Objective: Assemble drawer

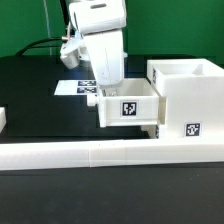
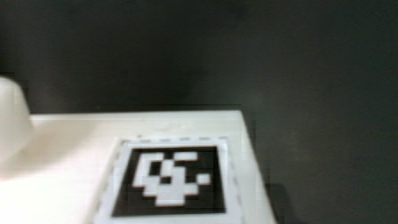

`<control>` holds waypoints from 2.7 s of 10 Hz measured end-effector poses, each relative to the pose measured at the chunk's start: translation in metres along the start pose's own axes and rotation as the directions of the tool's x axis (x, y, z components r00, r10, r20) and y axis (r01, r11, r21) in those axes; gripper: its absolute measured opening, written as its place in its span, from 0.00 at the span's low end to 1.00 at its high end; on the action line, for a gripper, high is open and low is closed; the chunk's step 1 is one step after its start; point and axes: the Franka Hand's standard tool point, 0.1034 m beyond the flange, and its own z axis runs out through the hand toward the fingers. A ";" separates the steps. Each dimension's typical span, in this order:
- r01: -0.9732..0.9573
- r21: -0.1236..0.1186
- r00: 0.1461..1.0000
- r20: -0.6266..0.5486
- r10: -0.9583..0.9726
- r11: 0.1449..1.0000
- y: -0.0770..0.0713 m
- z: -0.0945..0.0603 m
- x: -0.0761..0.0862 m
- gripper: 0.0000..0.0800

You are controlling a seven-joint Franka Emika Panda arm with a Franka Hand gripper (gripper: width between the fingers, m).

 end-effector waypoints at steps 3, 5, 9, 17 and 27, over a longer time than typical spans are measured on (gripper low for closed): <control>0.000 0.001 1.000 0.000 0.000 1.000 0.000 0.000 0.000 0.05; 0.013 0.002 1.000 -0.002 -0.013 1.000 0.000 0.001 0.008 0.05; 0.015 0.003 1.000 -0.004 -0.015 1.000 0.000 0.003 0.011 0.05; 0.013 0.002 1.000 -0.006 -0.013 1.000 0.002 0.003 0.025 0.05; 0.003 0.003 1.000 -0.005 -0.003 1.000 0.002 0.003 0.033 0.46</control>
Offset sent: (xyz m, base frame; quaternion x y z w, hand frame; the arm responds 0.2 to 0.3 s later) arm 0.0031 0.0163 0.0070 0.0046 -0.0027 -0.0203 0.9998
